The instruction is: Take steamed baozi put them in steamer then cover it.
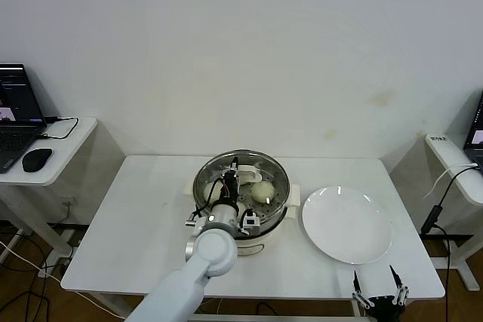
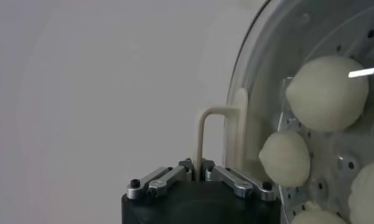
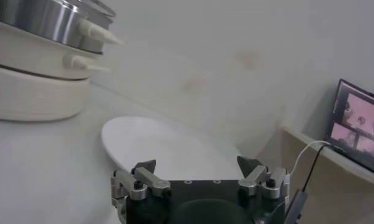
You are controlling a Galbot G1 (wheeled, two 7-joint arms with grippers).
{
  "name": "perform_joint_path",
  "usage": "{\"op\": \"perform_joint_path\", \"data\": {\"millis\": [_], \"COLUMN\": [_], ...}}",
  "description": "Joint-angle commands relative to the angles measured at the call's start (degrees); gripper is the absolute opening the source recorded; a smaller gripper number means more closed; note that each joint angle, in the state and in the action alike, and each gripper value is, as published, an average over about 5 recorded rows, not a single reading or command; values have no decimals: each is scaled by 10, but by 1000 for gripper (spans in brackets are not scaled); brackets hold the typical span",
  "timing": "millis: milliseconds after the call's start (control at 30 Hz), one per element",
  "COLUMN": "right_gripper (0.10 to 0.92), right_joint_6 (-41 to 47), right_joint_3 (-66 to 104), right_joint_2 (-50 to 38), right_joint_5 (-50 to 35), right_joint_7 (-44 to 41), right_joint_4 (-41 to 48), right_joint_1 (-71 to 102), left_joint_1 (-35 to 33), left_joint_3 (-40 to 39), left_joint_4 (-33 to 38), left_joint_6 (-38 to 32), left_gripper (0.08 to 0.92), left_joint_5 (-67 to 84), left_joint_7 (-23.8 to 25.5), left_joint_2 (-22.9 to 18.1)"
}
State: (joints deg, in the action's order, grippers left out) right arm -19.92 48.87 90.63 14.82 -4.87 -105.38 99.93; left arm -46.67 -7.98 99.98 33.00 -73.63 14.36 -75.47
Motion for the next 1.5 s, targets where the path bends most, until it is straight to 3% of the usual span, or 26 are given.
{"op": "perform_joint_path", "data": {"millis": [33, 800, 1100, 1500], "right_gripper": [823, 823, 823, 823], "right_joint_6": [-1, -3, -5, -7], "right_joint_3": [-1, -4, -4, -4], "right_joint_2": [0, -1, 0, -1], "right_joint_5": [2, 3, 8, 9], "right_joint_7": [0, -3, -3, -4], "right_joint_4": [1, 7, 9, 13], "right_joint_1": [1, -1, 1, 3], "left_joint_1": [-2, -17, -49, -179], "left_joint_3": [7, 17, 21, 65], "left_joint_4": [-5, -3, 49, 205], "left_joint_6": [-3, -5, -5, -28], "left_gripper": [149, 155, 379, 725], "left_joint_5": [-10, 3, 32, 279], "left_joint_7": [0, -17, -38, -119], "left_joint_2": [-9, -18, 5, 99]}}
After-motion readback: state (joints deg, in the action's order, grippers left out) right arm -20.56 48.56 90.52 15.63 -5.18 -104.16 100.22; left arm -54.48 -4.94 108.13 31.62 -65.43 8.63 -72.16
